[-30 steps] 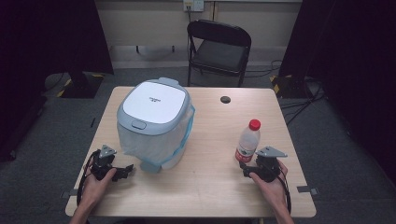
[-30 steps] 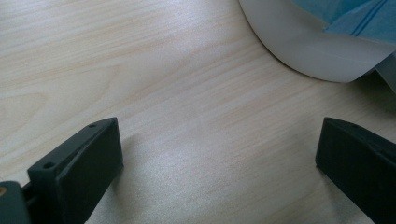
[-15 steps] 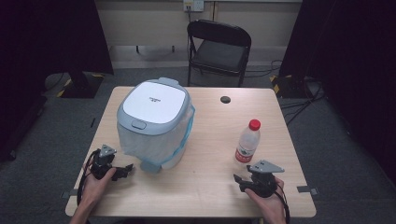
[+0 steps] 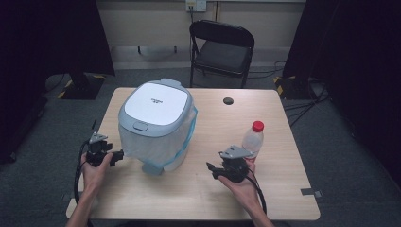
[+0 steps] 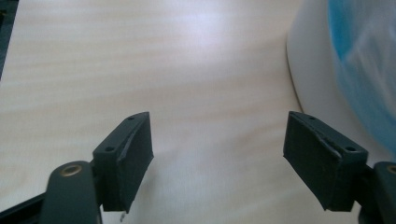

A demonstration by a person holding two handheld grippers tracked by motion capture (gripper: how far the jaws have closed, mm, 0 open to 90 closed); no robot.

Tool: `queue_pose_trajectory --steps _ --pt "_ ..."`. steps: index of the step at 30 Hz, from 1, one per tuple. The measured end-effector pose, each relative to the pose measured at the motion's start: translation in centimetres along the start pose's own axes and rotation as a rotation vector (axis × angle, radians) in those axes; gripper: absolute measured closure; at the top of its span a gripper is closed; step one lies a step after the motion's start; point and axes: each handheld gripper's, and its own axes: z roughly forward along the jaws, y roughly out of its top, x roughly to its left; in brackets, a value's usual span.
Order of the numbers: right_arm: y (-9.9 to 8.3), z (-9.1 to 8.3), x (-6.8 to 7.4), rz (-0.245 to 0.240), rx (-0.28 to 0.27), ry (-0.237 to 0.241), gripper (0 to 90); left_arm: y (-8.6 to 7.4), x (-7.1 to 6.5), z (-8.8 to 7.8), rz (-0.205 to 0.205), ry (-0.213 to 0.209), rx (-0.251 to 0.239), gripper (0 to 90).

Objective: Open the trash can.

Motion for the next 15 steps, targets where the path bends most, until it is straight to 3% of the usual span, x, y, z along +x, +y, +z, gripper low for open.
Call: queue_pose_trajectory --steps 1,2,3,4,7,9,11,15 --pt "1.3 1.6 0.5 -0.006 -0.006 0.007 35.8 0.3 -0.2 0.4 0.022 0.015 0.007 24.2" --pt "1.3 1.6 0.5 -0.006 -0.006 0.007 35.8 0.6 -0.4 0.8 0.036 0.019 0.016 24.2" --pt "2.5 3.1 0.7 -0.008 -0.003 0.010 35.3 1.1 -0.5 1.5 0.042 -0.004 0.014 24.2" --pt "2.5 3.1 0.7 -0.008 -0.003 0.010 35.3 1.1 -0.5 1.5 0.042 -0.004 0.014 24.2" --pt "4.1 5.6 0.5 0.015 0.007 -0.023 37.1 2.0 -0.6 2.0 0.002 -0.046 -0.007 24.4" --pt "4.3 6.2 0.3 0.027 0.010 -0.033 37.0 2.4 -0.9 2.2 -0.008 -0.074 -0.043 24.7" --pt "4.4 7.0 -0.3 0.082 0.015 -0.044 37.1 2.5 -1.3 2.2 -0.015 -0.127 -0.053 26.4" --pt "4.6 8.0 -0.7 0.100 0.008 -0.053 37.4 2.4 -2.2 1.9 0.005 -0.118 -0.067 43.6"
